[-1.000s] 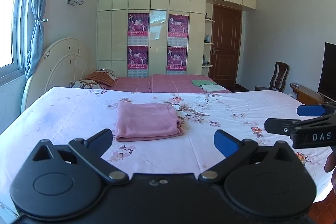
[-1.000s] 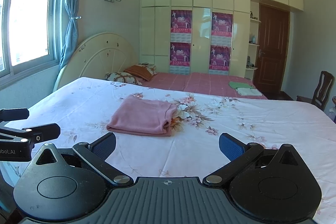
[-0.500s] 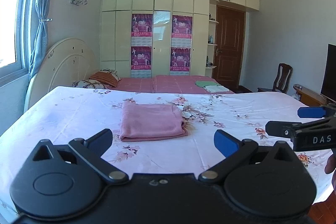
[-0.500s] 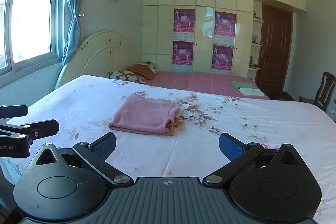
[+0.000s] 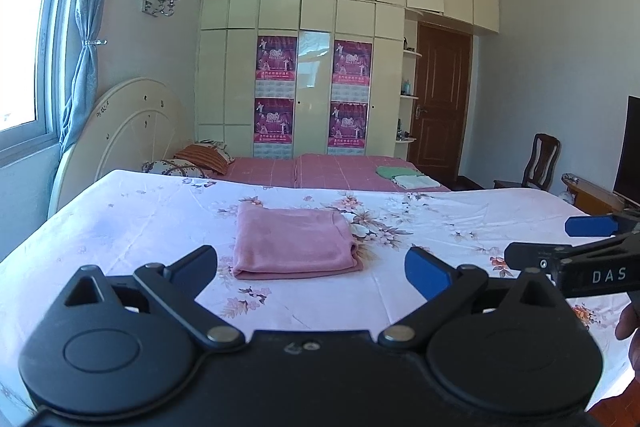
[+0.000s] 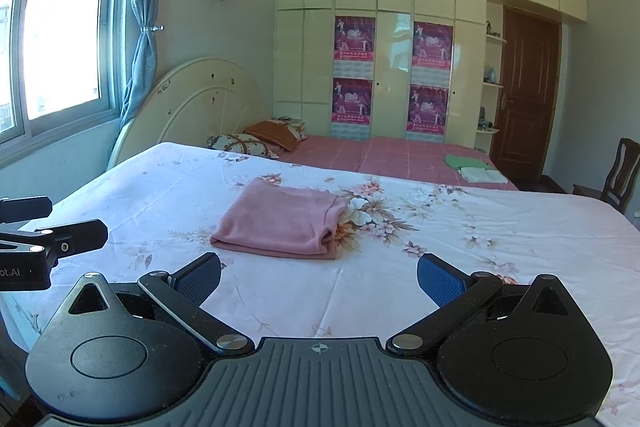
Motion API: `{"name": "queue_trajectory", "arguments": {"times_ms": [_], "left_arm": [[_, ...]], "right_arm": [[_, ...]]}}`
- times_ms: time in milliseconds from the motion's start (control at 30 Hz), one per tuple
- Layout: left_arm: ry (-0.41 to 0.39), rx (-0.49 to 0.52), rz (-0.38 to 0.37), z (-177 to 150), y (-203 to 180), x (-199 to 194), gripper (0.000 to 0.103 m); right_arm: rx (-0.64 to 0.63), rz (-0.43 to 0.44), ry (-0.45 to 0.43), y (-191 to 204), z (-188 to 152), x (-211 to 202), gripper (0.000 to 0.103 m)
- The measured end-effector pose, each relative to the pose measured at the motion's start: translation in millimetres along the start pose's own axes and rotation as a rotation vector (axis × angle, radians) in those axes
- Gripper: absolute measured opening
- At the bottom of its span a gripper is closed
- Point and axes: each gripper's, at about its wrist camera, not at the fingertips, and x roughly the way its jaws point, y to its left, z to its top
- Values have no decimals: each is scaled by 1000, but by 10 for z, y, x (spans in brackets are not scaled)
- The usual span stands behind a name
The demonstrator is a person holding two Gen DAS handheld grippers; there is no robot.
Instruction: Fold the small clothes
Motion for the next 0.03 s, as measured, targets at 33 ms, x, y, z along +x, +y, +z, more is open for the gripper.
{"name": "queue_trajectory", "arguments": {"times_ms": [33], "left_arm": [[-1, -3, -1, 0, 3, -1, 102]], "right_arm": [[0, 0, 0, 7, 1, 9, 103]]}}
